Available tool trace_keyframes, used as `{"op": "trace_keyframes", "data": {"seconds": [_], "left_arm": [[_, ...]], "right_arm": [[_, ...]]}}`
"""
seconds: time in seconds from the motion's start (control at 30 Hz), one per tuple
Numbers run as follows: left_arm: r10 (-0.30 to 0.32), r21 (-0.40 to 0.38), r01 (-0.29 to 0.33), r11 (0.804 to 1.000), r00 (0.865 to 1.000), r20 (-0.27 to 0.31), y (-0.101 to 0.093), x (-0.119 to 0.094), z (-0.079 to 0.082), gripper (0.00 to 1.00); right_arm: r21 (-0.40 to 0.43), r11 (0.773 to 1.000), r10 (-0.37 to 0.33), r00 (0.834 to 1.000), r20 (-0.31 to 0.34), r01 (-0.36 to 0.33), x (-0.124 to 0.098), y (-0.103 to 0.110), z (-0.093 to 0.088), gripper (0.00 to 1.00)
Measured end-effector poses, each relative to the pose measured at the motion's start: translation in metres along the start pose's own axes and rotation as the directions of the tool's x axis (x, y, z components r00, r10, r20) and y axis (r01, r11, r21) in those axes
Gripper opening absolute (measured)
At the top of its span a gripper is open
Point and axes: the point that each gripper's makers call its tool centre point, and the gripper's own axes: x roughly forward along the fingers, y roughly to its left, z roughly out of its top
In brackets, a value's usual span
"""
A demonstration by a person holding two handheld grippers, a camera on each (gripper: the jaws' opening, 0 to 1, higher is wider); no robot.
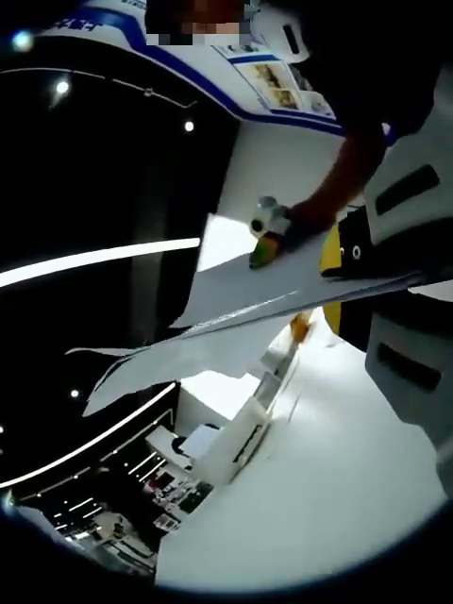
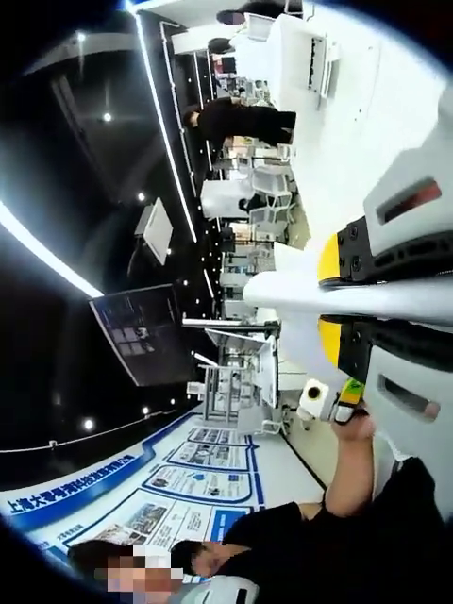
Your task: Organize the stack of printing papers by aligning and flattening the scattered papers on the table
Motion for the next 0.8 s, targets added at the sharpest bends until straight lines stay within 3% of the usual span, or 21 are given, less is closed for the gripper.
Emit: {"op": "trace_keyframes", "data": {"seconds": [0.5,0.8], "left_arm": [[-0.009,-0.056,0.009,0.998,1.0,0.012,-0.001,0.001,0.002,0.16],[-0.011,-0.053,0.011,0.999,1.0,0.012,-0.001,0.001,0.002,0.17]], "right_arm": [[0.079,0.997,-0.019,1.0,-0.018,0.021,0.019,-0.003,-0.019,0.08],[0.124,0.992,-0.002,1.0,0.004,0.002,0.038,0.011,-0.019,0.08]]}}
